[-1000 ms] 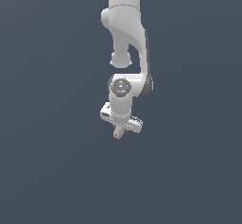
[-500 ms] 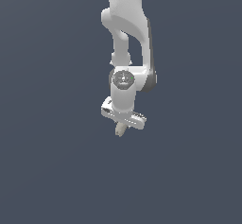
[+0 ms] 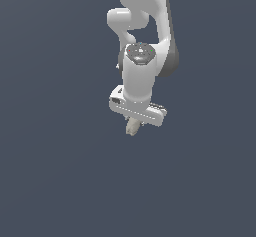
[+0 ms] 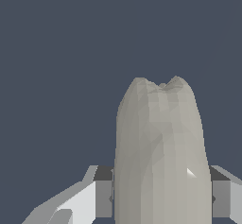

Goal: Pick up the object and move it to a goal position.

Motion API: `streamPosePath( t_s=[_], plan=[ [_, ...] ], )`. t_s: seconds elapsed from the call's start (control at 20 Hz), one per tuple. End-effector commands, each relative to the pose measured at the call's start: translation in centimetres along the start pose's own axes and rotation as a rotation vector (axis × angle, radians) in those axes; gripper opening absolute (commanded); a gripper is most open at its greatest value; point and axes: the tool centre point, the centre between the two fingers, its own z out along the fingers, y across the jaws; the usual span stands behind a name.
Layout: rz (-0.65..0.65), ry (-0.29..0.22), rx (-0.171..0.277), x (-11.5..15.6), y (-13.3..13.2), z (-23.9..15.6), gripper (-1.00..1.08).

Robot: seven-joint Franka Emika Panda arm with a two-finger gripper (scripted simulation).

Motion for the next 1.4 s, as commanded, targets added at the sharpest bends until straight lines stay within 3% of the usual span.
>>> streamPosePath(
  t_s=[0.0,0.7,1.35],
  plan=[
    [0.0,0.0,0.0,-0.1,-0.7,-3.0,-1.0],
    [0.0,0.0,0.0,-0.2,-4.1,-17.4,-1.0],
    [0.0,0.0,0.0,0.1,-5.4,-22.0,-1.0]
  ],
)
